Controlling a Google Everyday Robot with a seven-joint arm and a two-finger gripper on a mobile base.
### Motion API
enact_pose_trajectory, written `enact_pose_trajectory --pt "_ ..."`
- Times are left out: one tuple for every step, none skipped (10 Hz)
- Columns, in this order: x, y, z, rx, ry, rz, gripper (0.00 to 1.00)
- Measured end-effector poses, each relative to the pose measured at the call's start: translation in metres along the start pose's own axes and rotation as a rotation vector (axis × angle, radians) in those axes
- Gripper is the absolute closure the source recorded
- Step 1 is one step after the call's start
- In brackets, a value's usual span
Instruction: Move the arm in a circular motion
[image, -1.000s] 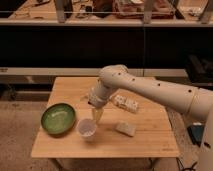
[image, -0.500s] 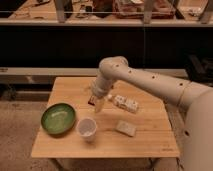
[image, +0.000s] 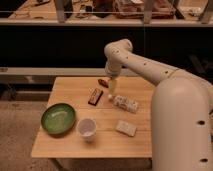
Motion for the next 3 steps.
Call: enact_pose_trajectory --pt "-0.020 -0.010 0.000 0.040 -0.046 0.055 0.20" --pt "-0.032 -0.016 0.000 0.059 -0.065 0.086 0.20" --pt "-0.045 -0.024 0.000 0.081 -0.083 0.117 0.20"
